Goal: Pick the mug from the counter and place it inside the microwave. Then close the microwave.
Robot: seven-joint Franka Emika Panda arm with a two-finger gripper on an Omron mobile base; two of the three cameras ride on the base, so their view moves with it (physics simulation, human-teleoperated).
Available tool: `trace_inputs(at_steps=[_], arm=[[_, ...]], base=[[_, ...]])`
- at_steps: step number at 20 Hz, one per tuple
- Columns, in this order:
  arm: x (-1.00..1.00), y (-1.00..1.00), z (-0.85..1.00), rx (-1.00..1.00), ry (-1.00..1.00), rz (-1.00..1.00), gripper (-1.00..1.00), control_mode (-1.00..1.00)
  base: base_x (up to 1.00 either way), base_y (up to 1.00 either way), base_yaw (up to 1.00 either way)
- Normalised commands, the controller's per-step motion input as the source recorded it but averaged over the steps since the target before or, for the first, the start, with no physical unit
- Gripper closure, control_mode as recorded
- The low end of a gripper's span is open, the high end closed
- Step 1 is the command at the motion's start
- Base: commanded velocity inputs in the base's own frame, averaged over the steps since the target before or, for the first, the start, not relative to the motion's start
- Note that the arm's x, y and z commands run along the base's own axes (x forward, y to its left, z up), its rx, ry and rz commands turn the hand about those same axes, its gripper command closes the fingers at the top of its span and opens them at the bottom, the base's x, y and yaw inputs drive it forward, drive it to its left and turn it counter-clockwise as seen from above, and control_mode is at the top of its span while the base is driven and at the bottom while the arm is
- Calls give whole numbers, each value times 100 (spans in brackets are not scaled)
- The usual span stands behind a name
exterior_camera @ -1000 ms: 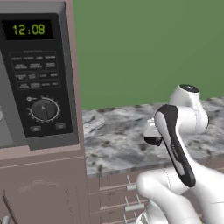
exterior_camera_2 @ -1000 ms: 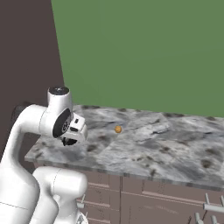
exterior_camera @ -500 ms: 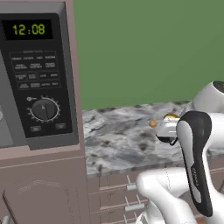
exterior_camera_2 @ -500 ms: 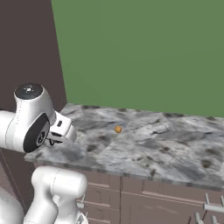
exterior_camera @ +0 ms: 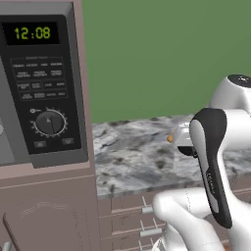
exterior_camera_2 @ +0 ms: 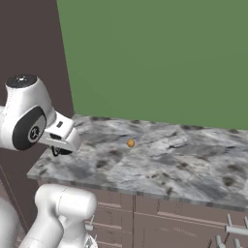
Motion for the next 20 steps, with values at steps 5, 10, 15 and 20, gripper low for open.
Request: trace_inputs(at_steps=[5,10,15,20], arm=[[0,0,0,0,0,0,100,-100],[0,0,0,0,0,0,100,100],[0,0,0,0,0,0,100,100],[0,0,0,0,0,0,100,100]], base=[[0,0,0],[-30,0,-1],[-99,1,-2],[-72,80,20]])
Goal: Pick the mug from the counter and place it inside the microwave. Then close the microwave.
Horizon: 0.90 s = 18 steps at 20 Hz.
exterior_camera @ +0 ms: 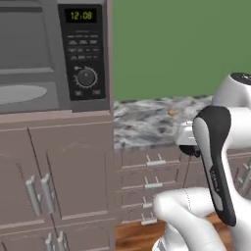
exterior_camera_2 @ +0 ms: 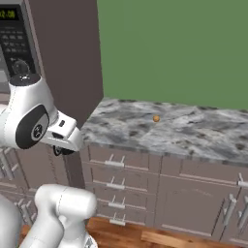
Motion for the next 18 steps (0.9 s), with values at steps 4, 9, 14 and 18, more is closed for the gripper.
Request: trace_inputs(at_steps=[4,9,14,18], arm=[[0,0,0,0,0,0,100,100],[0,0,0,0,0,0,100,100],[0,0,0,0,0,0,100,100],[0,0,0,0,0,0,100,100]], base=[[-20,97,26],[5,93,16],[4,53,-5],[14,47,-4]])
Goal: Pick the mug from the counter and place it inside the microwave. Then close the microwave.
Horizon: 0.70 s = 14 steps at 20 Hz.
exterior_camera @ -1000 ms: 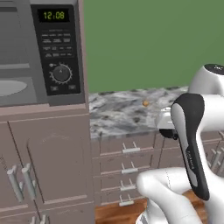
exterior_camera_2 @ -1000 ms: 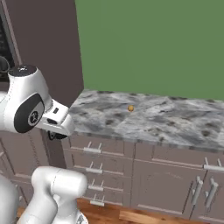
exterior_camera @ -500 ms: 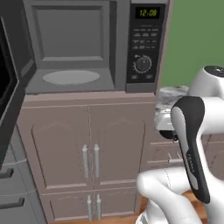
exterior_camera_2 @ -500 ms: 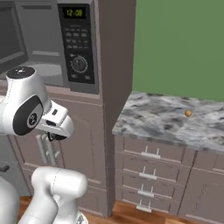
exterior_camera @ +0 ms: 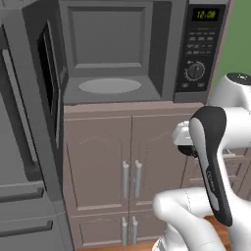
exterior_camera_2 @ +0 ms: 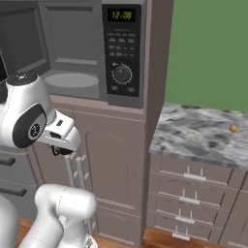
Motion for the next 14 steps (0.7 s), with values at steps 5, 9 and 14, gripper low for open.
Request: trace_inputs(at_steps=[5,9,14], arm=[[0,0,0,0,0,0,100,100],[0,0,0,0,0,0,100,100],[0,0,0,0,0,0,100,100]], base=[[18,48,1],[45,31,8],[39,10,7]])
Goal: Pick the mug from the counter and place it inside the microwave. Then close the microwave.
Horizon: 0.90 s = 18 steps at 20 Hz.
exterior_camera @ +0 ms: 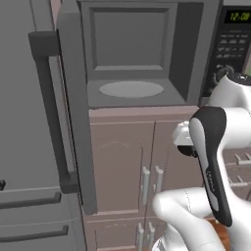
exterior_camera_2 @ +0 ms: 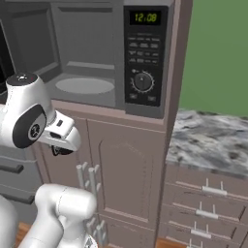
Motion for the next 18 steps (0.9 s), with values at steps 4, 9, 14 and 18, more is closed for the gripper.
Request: trace_inputs(at_steps=[4,9,14,18], arm=[[0,0,0,0,0,0,100,100],[0,0,0,0,0,0,100,100],[0,0,0,0,0,0,100,100],[0,0,0,0,0,0,100,100]], base=[[15,24,-8],[37,30,-20],[55,38,-12],[3,11,0]])
